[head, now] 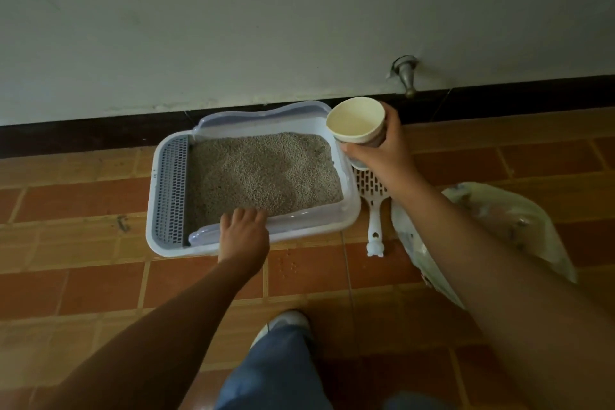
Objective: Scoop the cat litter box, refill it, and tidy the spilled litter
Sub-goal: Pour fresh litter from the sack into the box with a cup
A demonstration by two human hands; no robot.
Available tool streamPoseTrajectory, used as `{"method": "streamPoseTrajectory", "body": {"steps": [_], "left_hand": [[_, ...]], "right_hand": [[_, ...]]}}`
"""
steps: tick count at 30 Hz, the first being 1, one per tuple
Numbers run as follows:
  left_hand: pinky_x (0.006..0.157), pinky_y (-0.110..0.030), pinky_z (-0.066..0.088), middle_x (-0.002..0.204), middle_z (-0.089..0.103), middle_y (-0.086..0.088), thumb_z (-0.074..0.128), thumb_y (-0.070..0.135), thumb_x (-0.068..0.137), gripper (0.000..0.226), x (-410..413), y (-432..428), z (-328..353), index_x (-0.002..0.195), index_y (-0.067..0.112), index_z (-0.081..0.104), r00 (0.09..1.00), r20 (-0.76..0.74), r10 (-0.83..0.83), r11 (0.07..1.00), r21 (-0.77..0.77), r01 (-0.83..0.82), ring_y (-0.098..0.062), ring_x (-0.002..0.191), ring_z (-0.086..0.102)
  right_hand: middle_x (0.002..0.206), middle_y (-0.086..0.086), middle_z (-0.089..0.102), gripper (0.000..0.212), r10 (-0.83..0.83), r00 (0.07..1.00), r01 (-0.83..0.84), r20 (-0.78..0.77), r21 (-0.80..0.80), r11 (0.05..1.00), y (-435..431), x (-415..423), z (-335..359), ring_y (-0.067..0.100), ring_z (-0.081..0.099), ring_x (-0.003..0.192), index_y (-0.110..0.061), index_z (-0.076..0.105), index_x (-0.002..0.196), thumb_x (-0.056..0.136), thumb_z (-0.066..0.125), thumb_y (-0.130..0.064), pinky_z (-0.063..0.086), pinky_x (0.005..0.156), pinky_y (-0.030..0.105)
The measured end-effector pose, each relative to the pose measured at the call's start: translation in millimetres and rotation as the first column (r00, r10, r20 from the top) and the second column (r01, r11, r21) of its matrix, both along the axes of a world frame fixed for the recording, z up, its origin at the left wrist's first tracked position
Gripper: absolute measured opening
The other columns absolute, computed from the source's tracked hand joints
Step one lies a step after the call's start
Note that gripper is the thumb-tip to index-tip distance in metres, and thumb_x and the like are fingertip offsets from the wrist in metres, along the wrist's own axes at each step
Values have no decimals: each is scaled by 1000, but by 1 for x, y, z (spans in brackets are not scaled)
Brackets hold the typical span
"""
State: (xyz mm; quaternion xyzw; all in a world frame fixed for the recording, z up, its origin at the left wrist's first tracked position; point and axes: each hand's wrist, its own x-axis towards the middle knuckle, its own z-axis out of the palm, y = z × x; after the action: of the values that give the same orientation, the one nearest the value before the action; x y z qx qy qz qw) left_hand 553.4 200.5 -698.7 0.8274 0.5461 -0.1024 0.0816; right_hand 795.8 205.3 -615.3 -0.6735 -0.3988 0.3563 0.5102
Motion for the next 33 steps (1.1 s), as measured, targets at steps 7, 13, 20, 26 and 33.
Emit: {"method": "streamPoseTrajectory", "body": {"steps": [7,13,20,26,33], "left_hand": [[118,-48,2,153,23,-6,42,19,92,63,-10,-21,2,149,18,14,996,-39,-81,996,42,83,-24,142,15],[116,-49,-3,157,10,-10,45,20,93,72,-10,-23,13,150,20,2,988,-85,-126,992,-41,123,-26,145,4],[117,-46,9,150,28,-10,44,19,92,62,15,-24,17,148,15,17,990,8,-144,989,-18,144,-27,140,20],[114,-42,16,148,32,-12,46,11,87,62,68,-36,7,145,10,24,954,170,-247,967,112,230,-28,137,27],[117,-44,9,154,19,-13,39,26,95,61,116,-41,1,149,17,12,940,155,-305,951,96,293,-26,143,14]], "right_hand": [[117,-9,44,74,47,998,-46,-34,24,999,-29,-3,11,-2,45,101,-20,34,134,74,73,-2,41,72,3],[119,-8,44,75,-34,999,34,-41,11,999,-57,-3,18,5,45,105,-22,31,136,75,73,-7,43,68,7],[127,-5,42,77,-205,979,205,4,-36,978,-97,35,26,7,41,111,-24,28,139,76,72,-10,41,83,17],[126,-6,43,77,-273,956,282,108,-88,955,-137,74,19,13,43,119,-24,31,135,74,76,-14,43,94,30],[131,-5,40,79,-187,953,231,238,-175,957,-173,95,9,9,38,118,-25,28,137,74,75,-16,41,93,29]]}}
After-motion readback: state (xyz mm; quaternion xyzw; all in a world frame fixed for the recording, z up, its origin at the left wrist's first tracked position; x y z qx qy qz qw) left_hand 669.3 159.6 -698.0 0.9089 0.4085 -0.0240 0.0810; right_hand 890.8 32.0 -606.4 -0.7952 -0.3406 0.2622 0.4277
